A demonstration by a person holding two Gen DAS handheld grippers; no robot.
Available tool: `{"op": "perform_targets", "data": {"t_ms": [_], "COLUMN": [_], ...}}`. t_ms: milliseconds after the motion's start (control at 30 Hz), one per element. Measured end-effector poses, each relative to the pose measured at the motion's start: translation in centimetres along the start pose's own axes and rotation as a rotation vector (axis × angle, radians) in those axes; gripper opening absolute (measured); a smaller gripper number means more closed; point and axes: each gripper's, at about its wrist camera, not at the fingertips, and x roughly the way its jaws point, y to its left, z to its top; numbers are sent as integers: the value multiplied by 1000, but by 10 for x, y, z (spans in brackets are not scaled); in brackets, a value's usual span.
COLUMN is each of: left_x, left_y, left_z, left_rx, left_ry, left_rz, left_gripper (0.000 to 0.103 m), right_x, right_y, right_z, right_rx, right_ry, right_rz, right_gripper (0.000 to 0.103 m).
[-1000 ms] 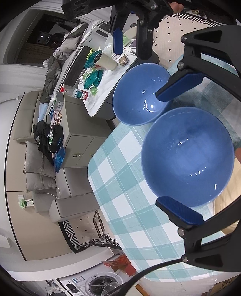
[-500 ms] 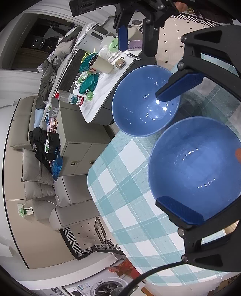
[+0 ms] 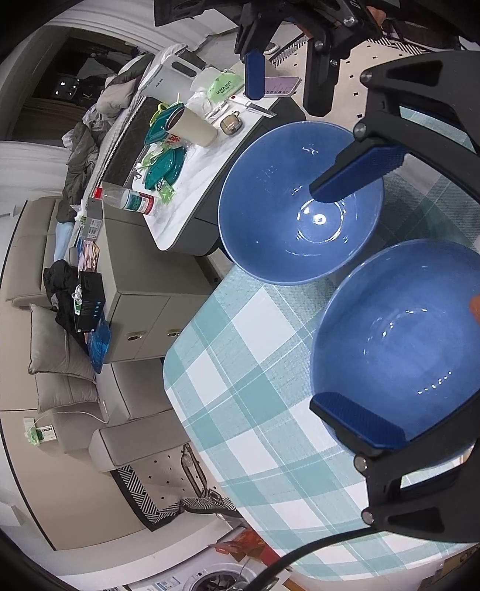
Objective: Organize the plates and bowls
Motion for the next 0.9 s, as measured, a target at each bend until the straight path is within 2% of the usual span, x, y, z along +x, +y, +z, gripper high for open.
{"op": "perform_targets", "data": {"t_ms": [567, 900], "left_x": [37, 54], "left_y": [-6, -4], "left_z": [14, 22], "left_rx": [22, 23], "left_ry": [49, 81], "left_rz": [-39, -55], "left_gripper": [101, 96], "right_x": [31, 44], "right_y": [-23, -31], "right_z": [0, -5], "right_rx": [48, 93], "right_ry": [82, 111], "right_rz": [-34, 19], "right_gripper": [102, 102]}}
